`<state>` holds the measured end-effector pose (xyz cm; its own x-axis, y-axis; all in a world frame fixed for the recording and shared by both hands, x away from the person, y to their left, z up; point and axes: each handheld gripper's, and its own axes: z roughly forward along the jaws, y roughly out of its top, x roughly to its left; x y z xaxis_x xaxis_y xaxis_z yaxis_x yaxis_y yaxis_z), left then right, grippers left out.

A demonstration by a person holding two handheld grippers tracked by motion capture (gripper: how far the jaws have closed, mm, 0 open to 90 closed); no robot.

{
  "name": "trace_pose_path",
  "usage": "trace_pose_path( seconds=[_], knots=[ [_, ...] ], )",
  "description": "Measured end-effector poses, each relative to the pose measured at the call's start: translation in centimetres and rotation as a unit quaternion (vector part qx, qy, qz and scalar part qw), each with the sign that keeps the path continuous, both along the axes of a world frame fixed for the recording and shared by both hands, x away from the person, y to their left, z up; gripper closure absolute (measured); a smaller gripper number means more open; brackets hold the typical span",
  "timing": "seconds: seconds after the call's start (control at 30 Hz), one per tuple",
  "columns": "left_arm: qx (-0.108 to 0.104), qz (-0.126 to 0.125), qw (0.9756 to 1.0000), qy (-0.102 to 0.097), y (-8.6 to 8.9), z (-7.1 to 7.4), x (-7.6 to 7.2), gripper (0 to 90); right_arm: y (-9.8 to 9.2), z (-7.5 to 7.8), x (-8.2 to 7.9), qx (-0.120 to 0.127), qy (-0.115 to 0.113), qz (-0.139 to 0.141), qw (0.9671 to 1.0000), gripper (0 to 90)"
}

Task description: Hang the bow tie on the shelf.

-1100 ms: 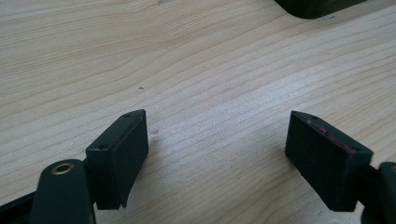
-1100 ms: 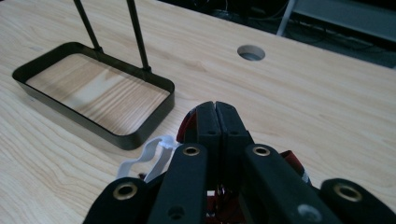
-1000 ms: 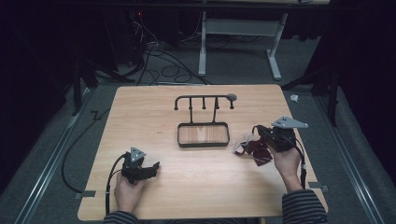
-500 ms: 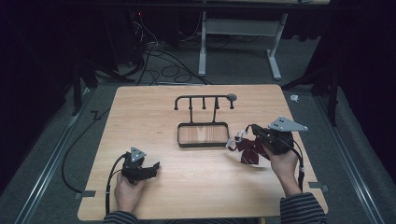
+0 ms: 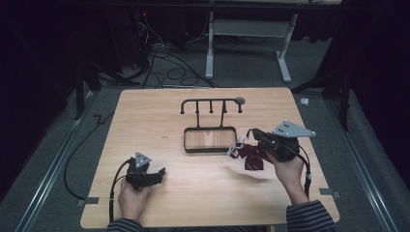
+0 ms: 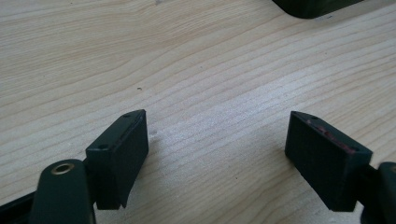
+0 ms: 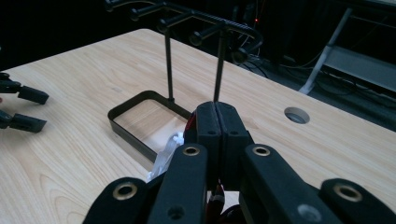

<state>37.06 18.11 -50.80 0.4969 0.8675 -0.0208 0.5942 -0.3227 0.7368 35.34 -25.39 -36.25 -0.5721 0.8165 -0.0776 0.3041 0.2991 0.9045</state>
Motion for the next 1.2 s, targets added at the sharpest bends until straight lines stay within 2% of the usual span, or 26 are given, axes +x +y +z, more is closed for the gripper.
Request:
trace_pose_path(
  seconds=[0.27, 0.7, 1.2],
  knots=[
    [0.0, 0.0, 1.0, 0.0, 0.0, 0.0, 0.0, 21.9, 1.5, 0.4, 0.0, -0.002, 0.0, 0.019, 0.9998, 90.0],
    [0.0, 0.0, 1.0, 0.0, 0.0, 0.0, 0.0, 21.9, 3.8, 0.9, 1.2, -0.002, 0.004, 0.052, 0.9986, 90.0],
    [0.0, 0.0, 1.0, 0.0, 0.0, 0.0, 0.0, 21.9, 5.8, 1.6, 2.6, 0.0, 0.006, 0.07, 0.9975, 90.0]
  ],
)
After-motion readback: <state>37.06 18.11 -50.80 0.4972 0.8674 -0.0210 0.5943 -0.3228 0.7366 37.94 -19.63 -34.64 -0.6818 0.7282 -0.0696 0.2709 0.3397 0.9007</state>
